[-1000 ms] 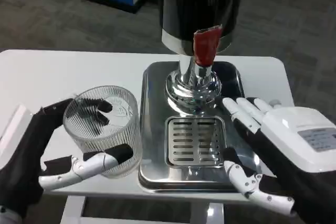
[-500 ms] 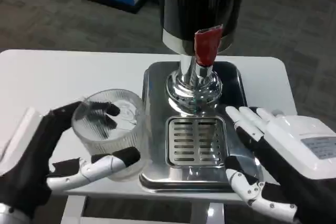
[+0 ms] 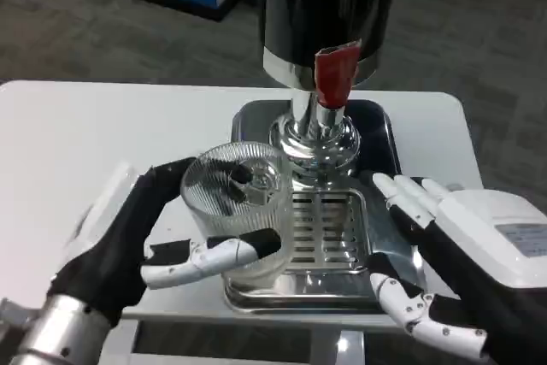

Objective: Grasp the cup under the faucet to collect the drink, then remove the cup.

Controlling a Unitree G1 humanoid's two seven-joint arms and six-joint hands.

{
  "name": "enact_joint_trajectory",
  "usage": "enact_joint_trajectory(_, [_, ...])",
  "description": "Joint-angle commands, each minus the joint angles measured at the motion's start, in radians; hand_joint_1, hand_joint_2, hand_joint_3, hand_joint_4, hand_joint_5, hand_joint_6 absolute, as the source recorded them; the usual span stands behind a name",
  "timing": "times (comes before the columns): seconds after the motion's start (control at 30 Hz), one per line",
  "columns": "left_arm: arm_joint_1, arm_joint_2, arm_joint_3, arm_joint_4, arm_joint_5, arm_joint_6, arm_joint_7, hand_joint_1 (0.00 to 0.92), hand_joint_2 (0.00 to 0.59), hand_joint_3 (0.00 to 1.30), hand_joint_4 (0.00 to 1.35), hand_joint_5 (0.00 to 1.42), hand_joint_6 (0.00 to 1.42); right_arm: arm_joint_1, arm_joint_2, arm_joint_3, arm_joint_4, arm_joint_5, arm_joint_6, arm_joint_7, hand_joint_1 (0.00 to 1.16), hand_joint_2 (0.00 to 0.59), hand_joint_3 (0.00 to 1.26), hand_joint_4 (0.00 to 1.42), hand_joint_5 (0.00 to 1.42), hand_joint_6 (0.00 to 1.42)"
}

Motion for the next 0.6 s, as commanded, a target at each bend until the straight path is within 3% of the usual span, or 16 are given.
enact_joint_trajectory(0.03, [-0.055,-0.002,-0.045,0.067,0.018,-0.048,0.003,0.609,0.213,0.63,0.62,0.6,0.24,0.004,-0.003,-0.007,-0.013,0.011,0.005,0.007,0.17,0.555,0.0,0.0,0.0,0.0])
enact_joint_trajectory(0.37, [-0.107,-0.02,-0.106,0.163,0.052,-0.087,0.022,0.605,0.211,0.63,0.61,0.6,0.24,0.004,0.012,0.008,-0.013,-0.001,0.012,0.016,0.17,0.558,0.0,0.0,0.0,0.0])
enact_joint_trajectory(0.6, [-0.105,-0.009,-0.092,0.182,0.074,-0.112,0.038,0.599,0.209,0.64,0.61,0.6,0.24,0.001,0.015,0.018,-0.013,-0.012,0.02,0.022,0.16,0.56,0.0,0.0,0.0,0.0])
